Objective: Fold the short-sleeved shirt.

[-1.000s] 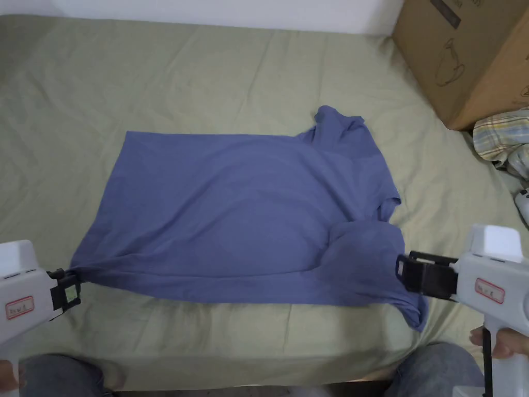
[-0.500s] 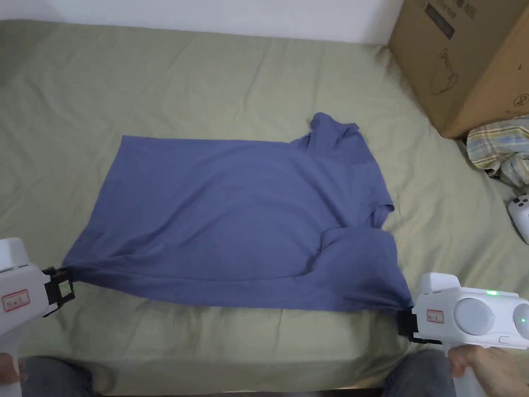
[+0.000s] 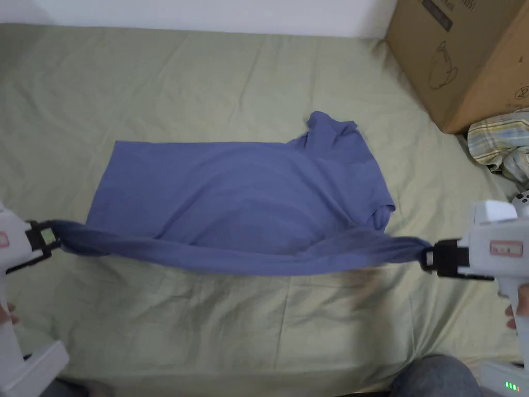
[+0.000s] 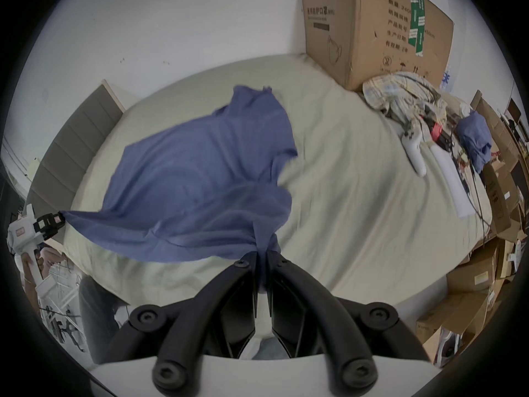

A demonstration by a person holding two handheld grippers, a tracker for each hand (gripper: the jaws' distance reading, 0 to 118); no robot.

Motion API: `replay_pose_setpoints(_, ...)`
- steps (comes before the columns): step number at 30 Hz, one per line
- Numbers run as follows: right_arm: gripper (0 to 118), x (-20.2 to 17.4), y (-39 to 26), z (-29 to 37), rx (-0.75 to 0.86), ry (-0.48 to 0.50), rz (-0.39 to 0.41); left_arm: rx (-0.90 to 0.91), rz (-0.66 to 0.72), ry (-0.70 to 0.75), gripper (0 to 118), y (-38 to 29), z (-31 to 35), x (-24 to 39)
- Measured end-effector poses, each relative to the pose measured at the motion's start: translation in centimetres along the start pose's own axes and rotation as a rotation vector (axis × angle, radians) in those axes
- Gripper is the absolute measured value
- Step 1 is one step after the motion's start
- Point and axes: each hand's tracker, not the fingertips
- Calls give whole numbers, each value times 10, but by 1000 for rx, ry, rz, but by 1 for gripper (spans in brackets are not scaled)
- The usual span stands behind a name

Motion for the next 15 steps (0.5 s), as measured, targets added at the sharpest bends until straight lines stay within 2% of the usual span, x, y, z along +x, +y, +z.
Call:
replay_pose_setpoints(1,5,-1,14,-4,6,-7,0,6,5,-3,2,8,-3,10)
replay_pose_setpoints(2,5,-2,26,-12,10,-24,3,8,14,-5,3,-7,5,-5)
replay_pose_setpoints(4,5,-4,48,-26,12,-47,2,-25,49,-20,3,19,-19,-9)
replay_pose_setpoints(6,5,-6,69,-46,7,-71,-19,-36,53,-4,3,15,-28,-9)
replay_pose_setpoints(7,5,-7,78,-57,0,-89,-31,-49,56,8,3,57,-65,18)
replay_pose_setpoints(10,5,-7,101,-90,-24,-125,-76,-95,71,35,3,77,-106,35)
replay_pose_setpoints(12,5,-8,112,-112,-53,-145,-97,-143,93,43,3,90,-148,22)
replay_pose_setpoints(15,5,-12,123,-144,-101,-187,-62,-181,48,78,3,93,-178,34)
